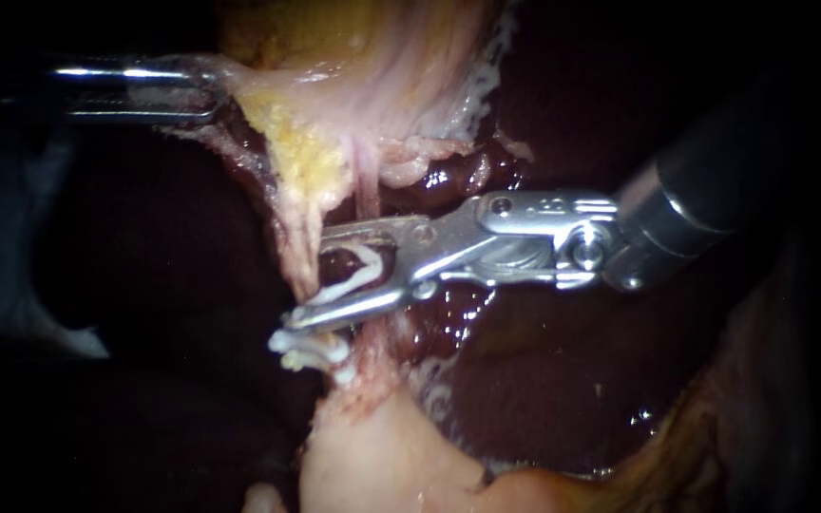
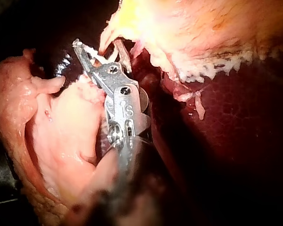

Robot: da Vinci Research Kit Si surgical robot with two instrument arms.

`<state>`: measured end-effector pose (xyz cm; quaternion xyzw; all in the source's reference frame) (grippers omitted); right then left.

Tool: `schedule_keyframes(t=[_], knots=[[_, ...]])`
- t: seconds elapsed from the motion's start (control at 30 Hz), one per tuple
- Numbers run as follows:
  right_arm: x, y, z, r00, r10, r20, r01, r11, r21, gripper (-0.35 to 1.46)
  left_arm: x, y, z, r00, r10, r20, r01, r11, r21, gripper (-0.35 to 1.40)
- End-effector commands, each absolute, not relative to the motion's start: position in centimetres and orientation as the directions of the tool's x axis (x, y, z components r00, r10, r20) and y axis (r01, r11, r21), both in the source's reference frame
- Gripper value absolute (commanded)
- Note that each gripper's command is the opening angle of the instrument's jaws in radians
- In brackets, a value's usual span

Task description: Clipping third clip left tube

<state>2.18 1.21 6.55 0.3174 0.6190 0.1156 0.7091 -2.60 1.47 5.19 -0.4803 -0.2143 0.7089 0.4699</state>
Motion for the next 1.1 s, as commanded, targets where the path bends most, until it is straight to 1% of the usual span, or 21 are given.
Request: schedule_keyframes(t=[0.03,0.17,0.3,0.43,0.67,0.83,0.93,1.1], knots=[[2.22,1.20,6.56,0.206,0.561,-0.802,0.226,0.770,0.597,0.45,-2.60,1.47,5.19,-0.097,0.872,-0.479,-0.461,-0.466,-0.755,-0.35],[2.30,1.18,6.58,0.185,0.588,-0.787,0.223,0.755,0.617,0.45,-2.61,1.47,5.19,-0.096,0.872,-0.479,-0.461,-0.466,-0.755,-0.35],[2.36,1.17,6.56,0.177,0.599,-0.781,0.223,0.748,0.625,0.45,-2.61,1.47,5.19,-0.096,0.872,-0.479,-0.461,-0.466,-0.755,-0.35],[2.40,1.16,6.53,0.148,0.619,-0.771,0.224,0.739,0.636,0.45,-2.62,1.47,5.19,-0.096,0.872,-0.479,-0.462,-0.466,-0.755,-0.35],[2.43,1.15,6.32,0.119,0.639,-0.760,0.240,0.724,0.646,0.44,-2.62,1.48,5.20,-0.096,0.872,-0.479,-0.461,-0.466,-0.755,-0.35],[2.44,1.18,6.09,0.119,0.657,-0.745,0.245,0.707,0.663,0.44,-2.61,1.48,5.20,-0.096,0.872,-0.479,-0.461,-0.466,-0.755,-0.35],[2.44,1.21,5.95,0.120,0.693,-0.711,0.223,0.679,0.699,0.44,-2.61,1.48,5.20,-0.096,0.872,-0.479,-0.461,-0.466,-0.755,-0.35],[2.42,1.22,5.79,0.163,0.695,-0.701,0.194,0.674,0.713,0.42,-2.61,1.48,5.20,-0.097,0.872,-0.479,-0.461,-0.466,-0.755,-0.35]])
